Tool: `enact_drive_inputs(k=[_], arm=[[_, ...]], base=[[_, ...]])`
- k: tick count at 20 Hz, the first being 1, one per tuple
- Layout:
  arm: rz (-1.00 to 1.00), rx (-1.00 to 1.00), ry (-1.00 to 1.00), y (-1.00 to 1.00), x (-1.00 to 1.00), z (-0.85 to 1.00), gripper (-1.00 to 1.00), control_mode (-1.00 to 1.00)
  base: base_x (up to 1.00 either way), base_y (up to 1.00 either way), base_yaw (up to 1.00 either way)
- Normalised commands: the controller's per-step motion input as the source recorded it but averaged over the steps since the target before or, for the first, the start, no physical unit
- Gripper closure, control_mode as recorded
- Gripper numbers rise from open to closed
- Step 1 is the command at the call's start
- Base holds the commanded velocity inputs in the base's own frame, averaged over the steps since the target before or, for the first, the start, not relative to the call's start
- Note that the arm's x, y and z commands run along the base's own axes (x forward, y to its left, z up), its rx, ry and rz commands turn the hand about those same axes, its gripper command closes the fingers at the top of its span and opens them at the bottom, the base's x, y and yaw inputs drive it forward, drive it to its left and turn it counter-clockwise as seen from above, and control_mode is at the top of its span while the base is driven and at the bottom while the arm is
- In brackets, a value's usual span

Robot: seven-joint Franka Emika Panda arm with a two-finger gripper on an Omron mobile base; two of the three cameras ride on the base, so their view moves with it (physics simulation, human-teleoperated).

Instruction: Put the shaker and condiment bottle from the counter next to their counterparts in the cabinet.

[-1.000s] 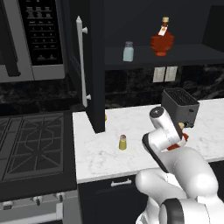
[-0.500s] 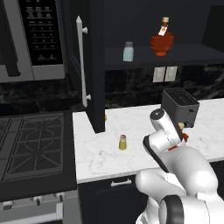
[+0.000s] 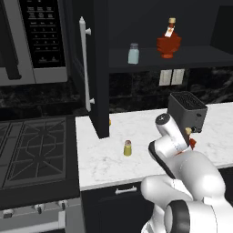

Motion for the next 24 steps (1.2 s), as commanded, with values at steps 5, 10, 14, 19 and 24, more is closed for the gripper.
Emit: enact_drive_inputs(k=[5, 10, 14, 19, 24], arm=[[-0.06, 0.00, 0.00, 0.00, 0.00, -0.12, -1.00, -1.00], [-0.02, 0.02, 0.00, 0.00, 0.00, -0.10, -1.00, -1.00], [0.00, 0.00, 0.00, 0.00, 0.00, -0.01, -1.00, -1.00], [0.00, 0.00, 0.00, 0.00, 0.00, -0.14, -1.00, -1.00], [0.00, 0.00, 0.00, 0.00, 0.00, -0.14, -1.00, -1.00]], base=[[0.00, 0.00, 0.00], [0.00, 0.00, 0.00], [0.00, 0.00, 0.00], [0.00, 0.00, 0.00], [0.00, 0.00, 0.00]])
